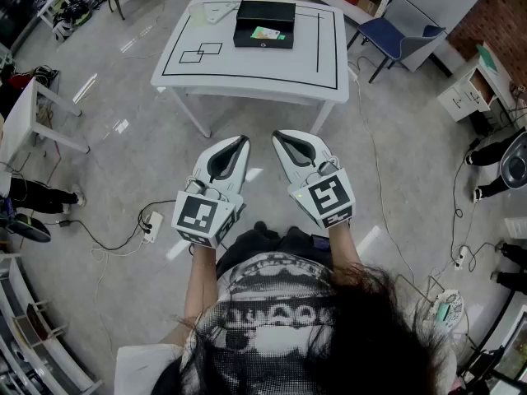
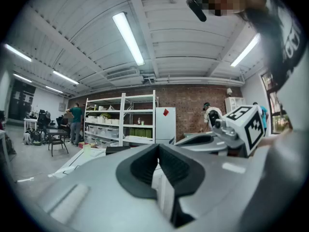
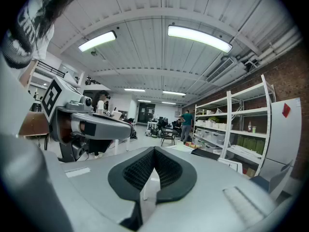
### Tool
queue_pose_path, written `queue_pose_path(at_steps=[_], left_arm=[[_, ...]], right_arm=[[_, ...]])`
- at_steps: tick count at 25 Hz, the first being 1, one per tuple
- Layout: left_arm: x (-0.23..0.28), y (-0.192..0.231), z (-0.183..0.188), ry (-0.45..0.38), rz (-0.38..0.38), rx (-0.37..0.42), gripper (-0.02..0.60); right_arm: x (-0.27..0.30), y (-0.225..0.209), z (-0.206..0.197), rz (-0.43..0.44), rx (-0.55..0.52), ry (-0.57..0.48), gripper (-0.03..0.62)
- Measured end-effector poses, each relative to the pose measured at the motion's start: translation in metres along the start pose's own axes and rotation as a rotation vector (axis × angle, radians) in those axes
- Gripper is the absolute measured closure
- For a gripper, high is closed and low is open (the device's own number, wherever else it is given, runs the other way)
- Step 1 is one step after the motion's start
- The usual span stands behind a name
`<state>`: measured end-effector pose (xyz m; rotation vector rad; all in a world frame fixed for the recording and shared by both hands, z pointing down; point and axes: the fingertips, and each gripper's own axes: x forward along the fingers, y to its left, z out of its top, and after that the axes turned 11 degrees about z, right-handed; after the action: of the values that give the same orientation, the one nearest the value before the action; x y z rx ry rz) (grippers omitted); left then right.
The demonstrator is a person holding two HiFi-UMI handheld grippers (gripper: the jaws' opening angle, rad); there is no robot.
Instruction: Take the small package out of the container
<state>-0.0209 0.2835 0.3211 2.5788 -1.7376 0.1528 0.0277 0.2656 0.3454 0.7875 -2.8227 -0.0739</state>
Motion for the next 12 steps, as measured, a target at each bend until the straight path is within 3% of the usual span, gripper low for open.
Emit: queue_pose_path(at_steps=[12], left_arm=[[0.003,0.034,-0.013,0.004,-0.033,-0.01,0.581]], right_arm=[[0.027,-0.002,-0.006,-0.055,0.048,0.003,0.595]])
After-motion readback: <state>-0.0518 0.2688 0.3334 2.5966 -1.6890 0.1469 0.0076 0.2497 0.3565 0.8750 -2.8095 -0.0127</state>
